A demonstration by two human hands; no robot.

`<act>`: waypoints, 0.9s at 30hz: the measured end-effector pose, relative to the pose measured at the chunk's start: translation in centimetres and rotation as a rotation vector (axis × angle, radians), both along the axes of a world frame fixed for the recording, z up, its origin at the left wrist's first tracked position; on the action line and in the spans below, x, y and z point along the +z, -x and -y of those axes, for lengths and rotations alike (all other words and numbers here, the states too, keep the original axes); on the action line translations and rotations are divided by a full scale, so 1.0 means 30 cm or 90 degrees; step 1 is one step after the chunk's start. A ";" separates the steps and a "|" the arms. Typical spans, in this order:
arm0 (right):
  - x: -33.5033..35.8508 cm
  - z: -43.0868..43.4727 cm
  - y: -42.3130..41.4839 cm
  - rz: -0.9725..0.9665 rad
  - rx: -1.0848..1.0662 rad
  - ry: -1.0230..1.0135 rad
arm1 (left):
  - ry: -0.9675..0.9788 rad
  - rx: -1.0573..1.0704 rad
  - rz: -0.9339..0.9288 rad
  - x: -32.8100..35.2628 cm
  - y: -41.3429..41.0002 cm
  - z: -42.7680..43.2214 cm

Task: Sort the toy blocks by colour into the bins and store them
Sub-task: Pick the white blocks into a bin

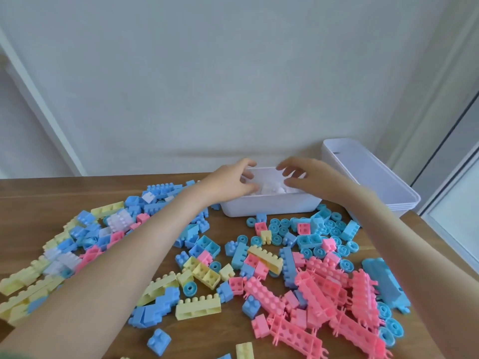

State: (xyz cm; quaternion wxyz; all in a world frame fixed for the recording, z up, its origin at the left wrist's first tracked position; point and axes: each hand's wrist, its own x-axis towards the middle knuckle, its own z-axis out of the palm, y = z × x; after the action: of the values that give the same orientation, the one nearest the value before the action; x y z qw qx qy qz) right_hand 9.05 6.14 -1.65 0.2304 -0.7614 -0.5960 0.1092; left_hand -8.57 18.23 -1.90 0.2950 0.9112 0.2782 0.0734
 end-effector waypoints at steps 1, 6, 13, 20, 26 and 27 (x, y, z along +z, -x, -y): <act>-0.005 -0.004 0.017 0.013 0.038 0.032 | 0.015 -0.011 -0.006 -0.001 -0.005 -0.001; -0.024 -0.040 0.048 0.171 0.006 0.188 | -0.068 -0.097 -0.102 -0.013 -0.036 0.003; -0.007 -0.039 0.070 0.189 -0.026 0.056 | -0.080 0.001 0.082 0.010 0.071 0.023; 0.024 -0.056 0.177 0.074 0.070 -0.012 | -0.132 0.184 0.119 0.020 0.348 -0.046; 0.070 -0.175 0.320 0.007 0.091 -0.117 | -0.077 0.417 0.104 0.012 0.492 -0.141; 0.080 -0.204 0.350 0.008 0.113 -0.111 | -0.082 0.405 0.086 0.011 0.505 -0.150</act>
State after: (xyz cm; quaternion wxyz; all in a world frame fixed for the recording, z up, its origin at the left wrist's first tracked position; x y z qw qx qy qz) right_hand -1.44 12.27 0.75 0.2815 -0.6832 -0.6699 0.0723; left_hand -23.71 22.74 -1.57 0.2168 0.7885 0.5233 0.2398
